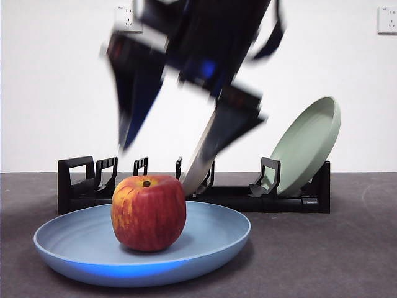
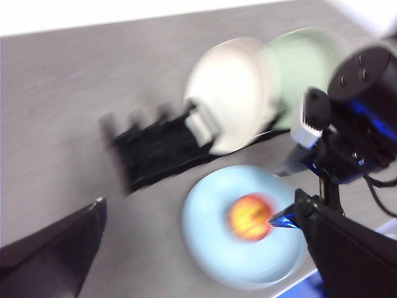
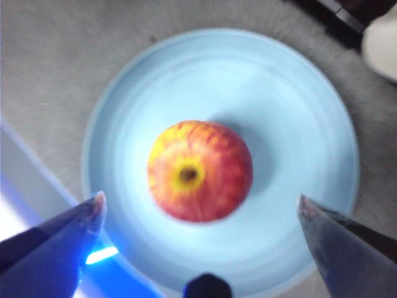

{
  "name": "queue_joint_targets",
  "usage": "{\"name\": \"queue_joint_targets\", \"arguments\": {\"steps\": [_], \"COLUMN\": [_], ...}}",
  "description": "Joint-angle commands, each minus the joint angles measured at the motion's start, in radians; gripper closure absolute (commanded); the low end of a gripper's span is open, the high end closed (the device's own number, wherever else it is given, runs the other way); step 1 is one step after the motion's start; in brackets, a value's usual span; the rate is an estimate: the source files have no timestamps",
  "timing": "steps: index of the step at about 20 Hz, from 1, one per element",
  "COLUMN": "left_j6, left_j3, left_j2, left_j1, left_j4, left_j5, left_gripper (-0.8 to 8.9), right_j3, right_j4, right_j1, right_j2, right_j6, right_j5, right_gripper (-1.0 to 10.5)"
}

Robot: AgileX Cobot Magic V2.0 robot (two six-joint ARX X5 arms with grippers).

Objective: Take the blue plate from the plate rack,put the plate on the table,take the apple from the table,put the apple in the plate

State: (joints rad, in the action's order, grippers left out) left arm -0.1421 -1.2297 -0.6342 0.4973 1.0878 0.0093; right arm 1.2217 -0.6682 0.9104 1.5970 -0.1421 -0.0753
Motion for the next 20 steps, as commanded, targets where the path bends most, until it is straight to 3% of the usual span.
{"name": "queue_joint_targets", "arguments": {"steps": [1,4,8,12,17,20], "left_j6": [0.016,0.035,0.043,0.065,0.097,0.112], "left_j3": [0.008,0.008,0.008,0.008,0.008,0.026], "left_j2": [0.004,0.000,-0.013,-0.035,-0.067,-0.074], "left_j1": [0.000,0.000,0.000,0.000,0.001,0.001], "left_j4": [-0.048,-0.084,-0.104,-0.124,-0.171,-0.211], "left_j5": [0.034,0.052,0.053,0.058,0.104,0.103], "left_gripper": [2.84,3.28,5.84,8.34,8.22,8.22], "right_j3": [-0.003,-0.003,-0.003,-0.003,-0.003,-0.010], "right_j4": [-0.046,-0.085,-0.113,-0.133,-0.156,-0.166], "right_j1": [0.000,0.000,-0.001,0.000,0.000,0.000], "right_j2": [-0.107,-0.228,-0.379,-0.513,-0.637,-0.698], "right_j6": [0.006,0.013,0.026,0.036,0.044,0.043], "right_j5": [0.005,0.007,0.047,0.142,0.258,0.267], "right_gripper": [4.2,5.0,7.3,9.2,9.6,9.6]}}
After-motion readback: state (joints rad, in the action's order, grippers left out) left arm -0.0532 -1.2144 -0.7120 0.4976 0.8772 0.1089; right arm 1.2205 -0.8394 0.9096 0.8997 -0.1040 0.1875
